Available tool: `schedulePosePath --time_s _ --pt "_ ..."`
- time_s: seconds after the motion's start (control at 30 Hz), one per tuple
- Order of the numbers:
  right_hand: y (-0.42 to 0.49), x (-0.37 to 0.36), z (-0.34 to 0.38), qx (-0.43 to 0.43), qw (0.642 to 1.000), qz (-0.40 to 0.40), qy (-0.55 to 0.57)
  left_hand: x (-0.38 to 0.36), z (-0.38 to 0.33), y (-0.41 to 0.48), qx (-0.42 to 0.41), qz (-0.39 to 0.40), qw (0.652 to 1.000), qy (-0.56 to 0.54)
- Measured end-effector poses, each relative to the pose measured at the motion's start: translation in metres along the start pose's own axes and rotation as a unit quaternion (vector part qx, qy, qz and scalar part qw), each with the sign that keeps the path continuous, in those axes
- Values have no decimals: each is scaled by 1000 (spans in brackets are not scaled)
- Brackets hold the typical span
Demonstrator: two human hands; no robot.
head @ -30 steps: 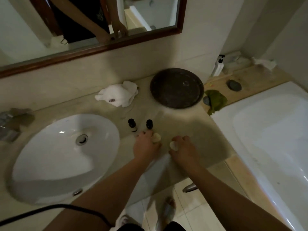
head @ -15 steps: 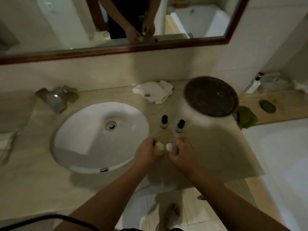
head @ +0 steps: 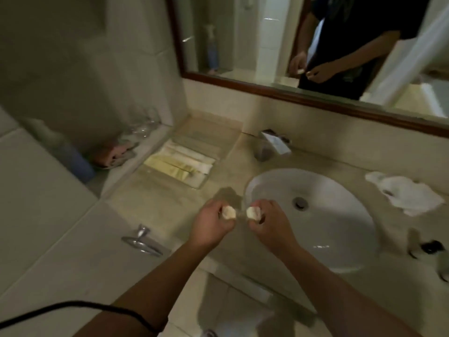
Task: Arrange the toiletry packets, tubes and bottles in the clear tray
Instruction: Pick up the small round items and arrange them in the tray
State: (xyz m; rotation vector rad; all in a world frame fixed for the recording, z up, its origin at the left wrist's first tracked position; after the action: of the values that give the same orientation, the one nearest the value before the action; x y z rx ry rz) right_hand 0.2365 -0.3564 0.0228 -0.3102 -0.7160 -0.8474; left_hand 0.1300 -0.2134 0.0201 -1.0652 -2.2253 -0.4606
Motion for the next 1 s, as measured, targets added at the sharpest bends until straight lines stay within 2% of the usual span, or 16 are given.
schedulePosePath --time_s 0.23,0.43,0.57,0.7,0.8,0.9,1.0 --pt "47 -66 53 40 998 51 2 73 60 15 41 -54 996 -54" --pt "95 -101 64 49 995 87 12 84 83 51 49 -38 997 -51" --pt "126 -116 65 21 992 122 30 93 93 81 97 -47 992 -63" --pt "156 -120 69 40 993 107 17 95 96 112 87 -64 992 -59" --pt "172 -122 65 17 994 109 -4 89 98 135 55 -29 998 2" --pt "188 -126 62 -9 991 130 -18 79 98 156 -23 38 995 85" --pt "202 -126 61 -24 993 113 -17 66 106 172 -54 94 989 101"
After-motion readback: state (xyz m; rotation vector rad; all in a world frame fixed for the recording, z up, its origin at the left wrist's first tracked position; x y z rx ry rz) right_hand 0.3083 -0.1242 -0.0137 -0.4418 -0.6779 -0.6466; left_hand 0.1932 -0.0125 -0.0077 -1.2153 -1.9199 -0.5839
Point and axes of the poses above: each hand's wrist, its own y-axis towards the middle knuckle, its own x-axis out of the back of the hand, z = x × y, the point moved 4 cm from there along y, towards the middle knuckle, and after that the axes turned 2 degrees about -x, right-handed, at the moved point
